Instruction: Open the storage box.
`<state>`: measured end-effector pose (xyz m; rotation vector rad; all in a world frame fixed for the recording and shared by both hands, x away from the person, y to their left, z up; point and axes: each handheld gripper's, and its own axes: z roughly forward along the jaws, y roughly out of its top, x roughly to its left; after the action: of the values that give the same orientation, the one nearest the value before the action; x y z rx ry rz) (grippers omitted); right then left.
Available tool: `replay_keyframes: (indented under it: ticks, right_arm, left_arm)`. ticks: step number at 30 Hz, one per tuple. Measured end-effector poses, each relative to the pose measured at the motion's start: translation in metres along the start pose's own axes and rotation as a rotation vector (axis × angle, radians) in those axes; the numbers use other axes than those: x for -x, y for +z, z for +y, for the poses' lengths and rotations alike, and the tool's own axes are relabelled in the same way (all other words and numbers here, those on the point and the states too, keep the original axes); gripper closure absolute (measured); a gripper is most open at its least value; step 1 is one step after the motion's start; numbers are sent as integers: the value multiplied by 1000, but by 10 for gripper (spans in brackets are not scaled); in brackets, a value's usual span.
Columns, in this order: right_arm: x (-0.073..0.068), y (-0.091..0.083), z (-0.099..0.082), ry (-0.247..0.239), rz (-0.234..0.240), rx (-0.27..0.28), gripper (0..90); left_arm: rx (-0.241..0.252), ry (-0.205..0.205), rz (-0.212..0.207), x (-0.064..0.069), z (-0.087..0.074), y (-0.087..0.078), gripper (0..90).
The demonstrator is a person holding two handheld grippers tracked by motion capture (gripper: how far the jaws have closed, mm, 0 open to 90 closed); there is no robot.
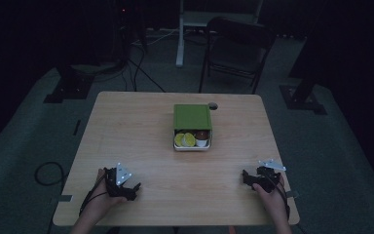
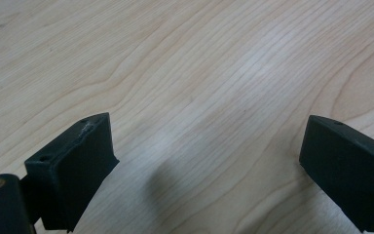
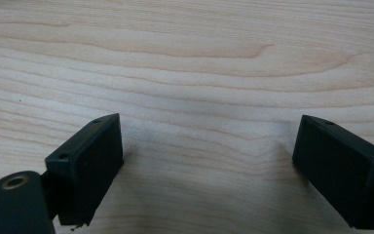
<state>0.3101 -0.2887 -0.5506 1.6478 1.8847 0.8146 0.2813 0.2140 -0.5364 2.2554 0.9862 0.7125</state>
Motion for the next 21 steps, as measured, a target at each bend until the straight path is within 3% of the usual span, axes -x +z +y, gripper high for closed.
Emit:
replay_keyframes:
  ticks: [18,19,21]
  right_arm:
    - [0,0,0,1,0,0,106]
    - [0,0,0,0,0,0,106]
    - [0,0,0,0,0,0,106]
  left_arm:
    - [32,101,-5,17,20,6,63]
    - [40,129,-2,21,25,6,63]
    - [43,144,-4,24,28,7,63]
